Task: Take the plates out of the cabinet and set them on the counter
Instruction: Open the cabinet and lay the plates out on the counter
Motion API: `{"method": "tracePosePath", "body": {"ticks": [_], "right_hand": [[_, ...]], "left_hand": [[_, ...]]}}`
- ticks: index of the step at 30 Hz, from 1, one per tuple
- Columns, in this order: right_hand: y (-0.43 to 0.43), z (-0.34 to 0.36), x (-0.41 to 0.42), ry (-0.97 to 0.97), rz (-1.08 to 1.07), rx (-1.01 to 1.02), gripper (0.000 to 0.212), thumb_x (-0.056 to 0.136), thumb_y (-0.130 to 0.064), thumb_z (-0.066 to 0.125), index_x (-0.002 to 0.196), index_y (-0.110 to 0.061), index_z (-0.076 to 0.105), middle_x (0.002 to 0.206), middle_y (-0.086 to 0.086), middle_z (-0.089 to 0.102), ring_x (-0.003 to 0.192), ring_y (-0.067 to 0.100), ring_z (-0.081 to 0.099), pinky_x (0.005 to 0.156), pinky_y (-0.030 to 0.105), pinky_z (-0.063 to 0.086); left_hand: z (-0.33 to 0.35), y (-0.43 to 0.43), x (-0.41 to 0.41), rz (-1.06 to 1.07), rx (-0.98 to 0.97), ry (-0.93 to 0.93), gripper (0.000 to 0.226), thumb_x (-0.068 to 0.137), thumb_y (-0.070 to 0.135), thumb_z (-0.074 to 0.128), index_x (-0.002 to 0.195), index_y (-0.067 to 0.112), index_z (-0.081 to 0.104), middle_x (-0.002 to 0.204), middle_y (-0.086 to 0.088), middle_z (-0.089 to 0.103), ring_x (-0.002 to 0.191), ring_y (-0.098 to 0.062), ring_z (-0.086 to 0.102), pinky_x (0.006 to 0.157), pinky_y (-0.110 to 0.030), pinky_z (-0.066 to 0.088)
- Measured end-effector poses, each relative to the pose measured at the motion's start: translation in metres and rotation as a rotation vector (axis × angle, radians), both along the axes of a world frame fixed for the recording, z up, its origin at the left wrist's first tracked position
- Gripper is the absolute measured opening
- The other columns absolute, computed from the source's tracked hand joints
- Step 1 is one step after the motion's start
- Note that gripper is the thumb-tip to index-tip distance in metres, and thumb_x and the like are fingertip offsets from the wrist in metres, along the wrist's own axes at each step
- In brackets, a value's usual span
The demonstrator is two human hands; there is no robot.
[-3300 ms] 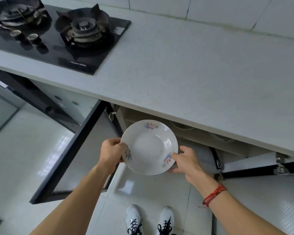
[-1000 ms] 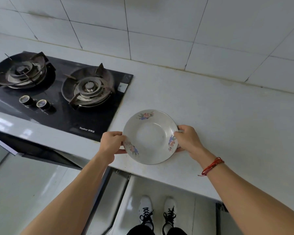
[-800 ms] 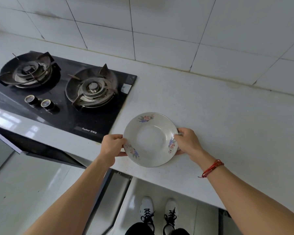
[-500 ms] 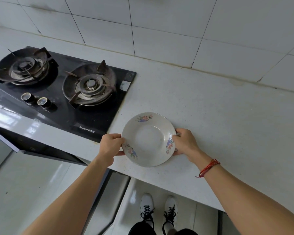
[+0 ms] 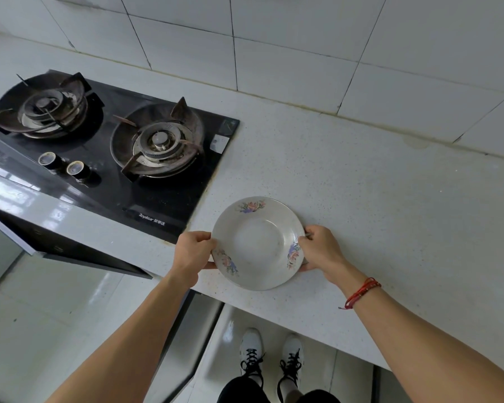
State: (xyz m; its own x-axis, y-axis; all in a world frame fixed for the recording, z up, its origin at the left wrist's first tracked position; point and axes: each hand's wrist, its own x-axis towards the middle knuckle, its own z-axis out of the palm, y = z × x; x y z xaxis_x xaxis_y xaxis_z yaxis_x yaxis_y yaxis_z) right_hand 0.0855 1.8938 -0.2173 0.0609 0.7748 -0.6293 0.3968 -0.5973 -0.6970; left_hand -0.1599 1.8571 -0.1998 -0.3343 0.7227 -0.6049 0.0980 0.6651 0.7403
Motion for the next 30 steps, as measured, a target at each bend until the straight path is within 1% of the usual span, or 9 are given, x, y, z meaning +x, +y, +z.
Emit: {"method": "tracePosePath", "body": {"ticks": [6,9,12,13,15,17,20,26,30], "right_hand": [[0.002,0.0,0.002,-0.012,0.017,-0.014,0.021,0.091,-0.003,0.051,0.102,-0.01,0.067,0.097,0.012,0.073,0.084,0.029,0.073,0.062,0.052,0.063],[0.002,0.004,0.006,-0.016,0.016,-0.016,0.02,0.091,-0.005,0.058,0.108,-0.01,0.066,0.098,0.01,0.073,0.083,0.029,0.074,0.062,0.049,0.064],[0.001,0.009,0.011,-0.09,0.029,0.022,0.033,0.089,-0.012,0.066,0.122,-0.014,0.06,0.1,0.007,0.07,0.077,0.027,0.075,0.061,0.042,0.064],[0.0,0.01,0.013,-0.125,0.036,0.038,0.035,0.088,-0.014,0.068,0.122,-0.014,0.06,0.099,0.008,0.071,0.074,0.025,0.075,0.06,0.041,0.064],[-0.001,0.013,0.014,-0.145,0.023,0.049,0.031,0.088,-0.014,0.07,0.117,-0.015,0.06,0.09,0.01,0.072,0.067,0.022,0.074,0.057,0.04,0.064],[-0.003,0.014,0.014,-0.125,0.01,0.04,0.027,0.087,-0.012,0.07,0.112,-0.015,0.061,0.083,0.011,0.072,0.063,0.022,0.074,0.056,0.041,0.064],[-0.005,0.014,0.015,-0.113,-0.002,0.046,0.025,0.087,-0.008,0.07,0.11,-0.012,0.062,0.084,0.011,0.072,0.062,0.021,0.074,0.057,0.04,0.064],[-0.007,0.01,0.013,-0.143,0.022,0.052,0.026,0.089,-0.005,0.068,0.114,-0.009,0.063,0.083,0.011,0.073,0.061,0.018,0.074,0.059,0.034,0.064],[-0.006,0.009,0.015,-0.116,-0.002,0.049,0.028,0.089,-0.005,0.066,0.117,-0.008,0.062,0.088,0.011,0.073,0.058,0.018,0.074,0.06,0.037,0.064]], "left_hand": [[-0.001,0.002,-0.002,-0.042,-0.003,0.053,0.024,0.092,-0.002,0.057,0.079,0.014,0.072,0.087,-0.006,0.073,0.079,-0.02,0.073,0.05,-0.027,0.057],[-0.003,0.004,-0.005,-0.062,0.005,0.129,0.017,0.09,0.001,0.061,0.083,0.012,0.072,0.088,-0.006,0.073,0.08,-0.019,0.073,0.053,-0.025,0.057],[-0.004,0.008,-0.008,-0.064,0.022,0.199,0.012,0.088,0.001,0.064,0.091,0.009,0.072,0.089,-0.006,0.072,0.081,-0.021,0.072,0.055,-0.025,0.057],[-0.003,0.008,-0.009,-0.074,0.023,0.219,0.012,0.088,0.0,0.064,0.093,0.008,0.071,0.09,-0.006,0.071,0.081,-0.02,0.071,0.054,-0.024,0.056],[-0.003,0.008,-0.008,-0.087,0.019,0.249,0.014,0.087,0.0,0.064,0.097,0.006,0.071,0.091,-0.007,0.071,0.08,-0.019,0.07,0.051,-0.021,0.054],[-0.004,0.008,-0.008,-0.087,0.019,0.277,0.014,0.087,-0.002,0.063,0.096,0.006,0.072,0.09,-0.008,0.07,0.078,-0.019,0.07,0.049,-0.02,0.053],[-0.004,0.006,-0.006,-0.083,0.026,0.297,0.013,0.088,-0.002,0.062,0.09,0.006,0.072,0.088,-0.008,0.071,0.074,-0.019,0.071,0.049,-0.019,0.052],[-0.002,0.004,-0.004,-0.054,0.015,0.308,0.014,0.089,-0.003,0.06,0.09,0.005,0.071,0.088,-0.008,0.07,0.072,-0.02,0.07,0.048,-0.021,0.052],[0.004,0.005,0.0,-0.043,0.047,0.291,0.019,0.089,-0.004,0.06,0.082,0.01,0.07,0.083,-0.005,0.07,0.072,-0.019,0.07,0.05,-0.021,0.052]]}}
